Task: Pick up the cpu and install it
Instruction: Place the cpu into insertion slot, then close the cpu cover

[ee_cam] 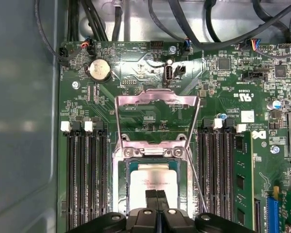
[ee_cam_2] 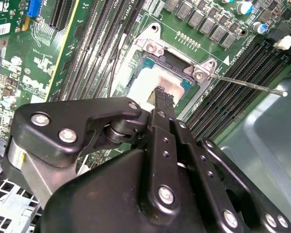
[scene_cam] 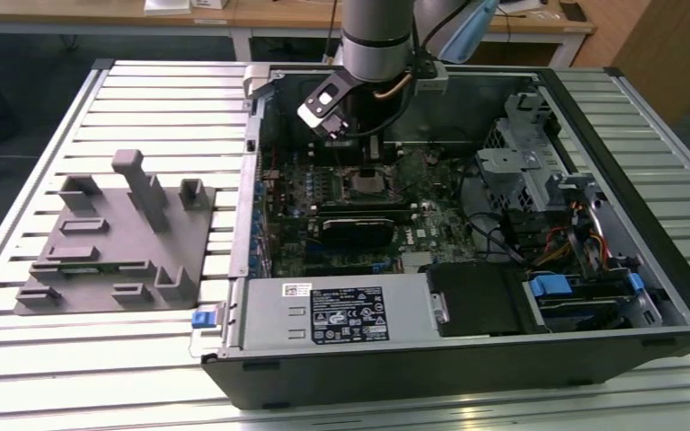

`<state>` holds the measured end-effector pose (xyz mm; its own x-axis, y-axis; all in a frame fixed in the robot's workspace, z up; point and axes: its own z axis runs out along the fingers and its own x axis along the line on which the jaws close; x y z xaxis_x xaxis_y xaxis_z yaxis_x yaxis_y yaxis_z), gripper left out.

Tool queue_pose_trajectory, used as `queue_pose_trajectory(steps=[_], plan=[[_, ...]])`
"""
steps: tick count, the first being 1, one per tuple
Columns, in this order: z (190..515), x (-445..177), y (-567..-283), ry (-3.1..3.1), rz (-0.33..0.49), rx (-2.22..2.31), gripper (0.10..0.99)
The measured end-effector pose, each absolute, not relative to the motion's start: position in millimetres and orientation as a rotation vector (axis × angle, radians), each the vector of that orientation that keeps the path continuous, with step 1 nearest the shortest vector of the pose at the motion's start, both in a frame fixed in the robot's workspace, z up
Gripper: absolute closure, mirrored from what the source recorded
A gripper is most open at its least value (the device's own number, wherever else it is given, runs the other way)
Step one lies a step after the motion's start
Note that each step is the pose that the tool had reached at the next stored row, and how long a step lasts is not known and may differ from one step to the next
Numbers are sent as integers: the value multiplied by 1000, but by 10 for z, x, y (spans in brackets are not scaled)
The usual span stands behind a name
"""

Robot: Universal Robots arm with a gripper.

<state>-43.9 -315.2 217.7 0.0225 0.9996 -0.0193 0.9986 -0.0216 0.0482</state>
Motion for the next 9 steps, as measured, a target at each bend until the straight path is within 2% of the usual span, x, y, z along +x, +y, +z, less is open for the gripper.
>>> queue_pose_trajectory(steps=[9], plan=[[2233,-439,-3152,2163,30,2211,980]])
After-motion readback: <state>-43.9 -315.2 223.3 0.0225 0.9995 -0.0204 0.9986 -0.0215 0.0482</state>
